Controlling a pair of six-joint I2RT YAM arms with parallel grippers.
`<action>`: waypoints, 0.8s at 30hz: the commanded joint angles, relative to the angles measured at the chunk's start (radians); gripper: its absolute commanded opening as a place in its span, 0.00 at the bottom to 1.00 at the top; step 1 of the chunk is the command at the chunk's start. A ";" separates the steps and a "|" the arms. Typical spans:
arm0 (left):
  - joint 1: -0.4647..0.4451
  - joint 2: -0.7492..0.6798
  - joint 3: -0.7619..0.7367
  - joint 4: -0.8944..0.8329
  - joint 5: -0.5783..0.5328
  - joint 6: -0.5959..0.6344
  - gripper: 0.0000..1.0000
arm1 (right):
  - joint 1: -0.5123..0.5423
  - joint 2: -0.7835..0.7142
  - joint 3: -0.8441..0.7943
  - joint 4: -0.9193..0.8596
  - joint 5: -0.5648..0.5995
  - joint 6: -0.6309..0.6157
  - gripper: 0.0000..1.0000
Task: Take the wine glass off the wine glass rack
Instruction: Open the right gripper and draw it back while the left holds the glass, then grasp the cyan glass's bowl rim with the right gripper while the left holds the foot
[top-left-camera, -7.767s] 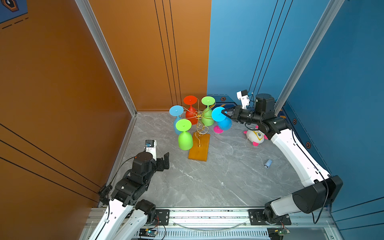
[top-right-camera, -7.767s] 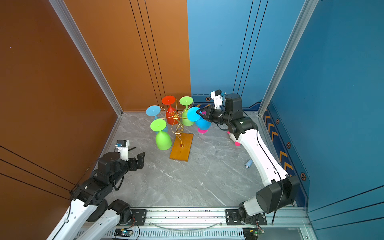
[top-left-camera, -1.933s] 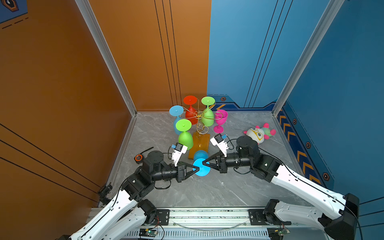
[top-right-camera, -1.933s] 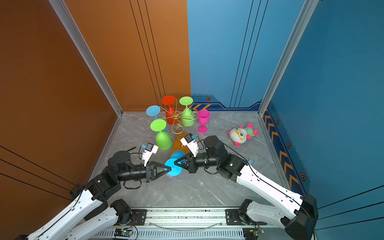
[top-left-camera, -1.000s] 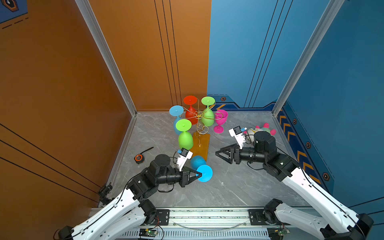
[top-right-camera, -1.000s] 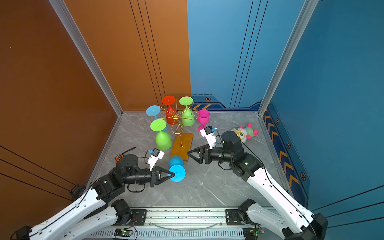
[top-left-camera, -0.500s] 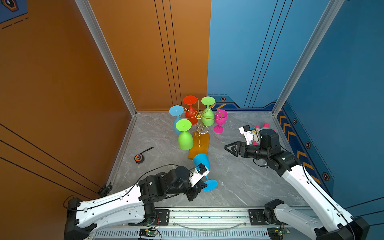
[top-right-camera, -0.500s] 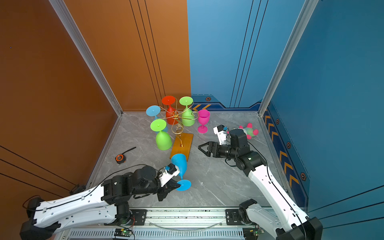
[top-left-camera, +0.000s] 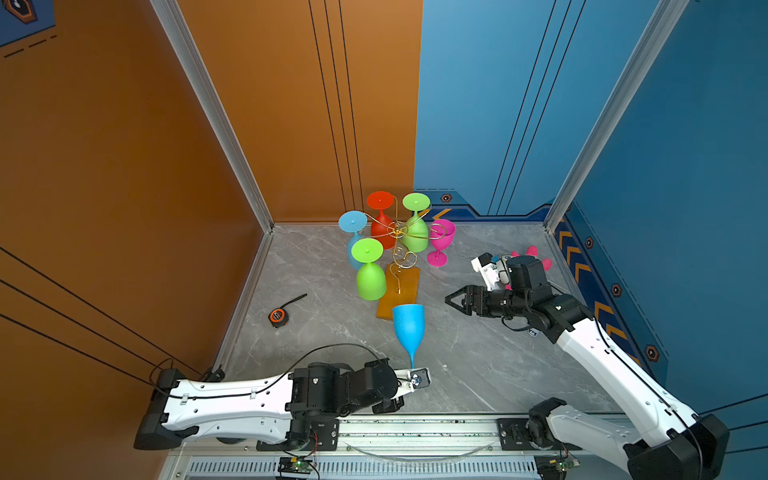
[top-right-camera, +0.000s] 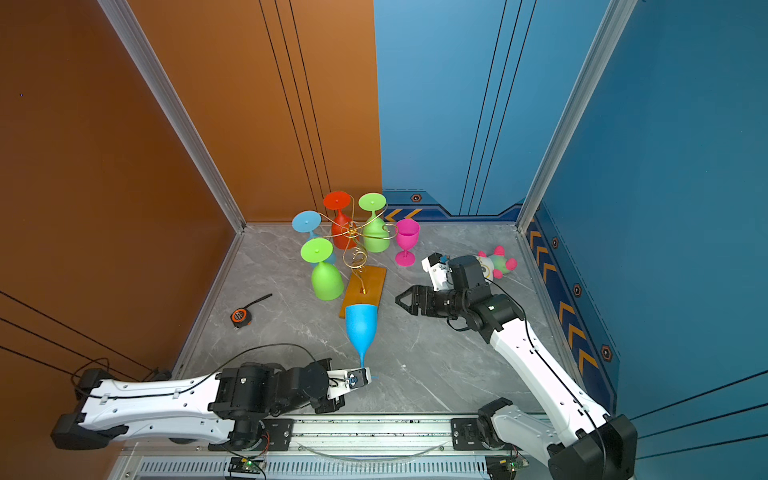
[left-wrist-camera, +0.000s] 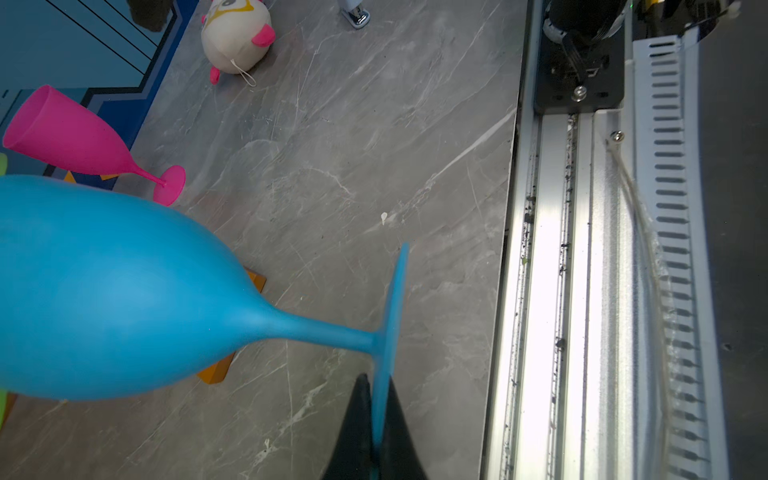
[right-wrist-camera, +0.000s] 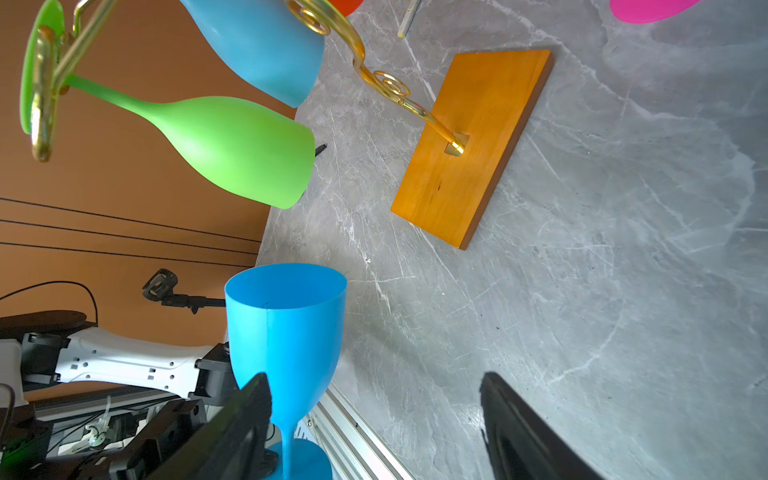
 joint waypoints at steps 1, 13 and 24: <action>-0.034 0.000 0.024 -0.022 -0.143 0.109 0.00 | 0.007 0.008 0.030 -0.044 0.022 -0.033 0.80; -0.154 0.057 -0.040 -0.028 -0.493 0.408 0.00 | 0.001 -0.004 0.087 -0.119 0.034 -0.093 0.80; -0.179 0.137 -0.091 -0.026 -0.632 0.528 0.00 | 0.020 0.015 0.159 -0.136 -0.016 -0.114 0.76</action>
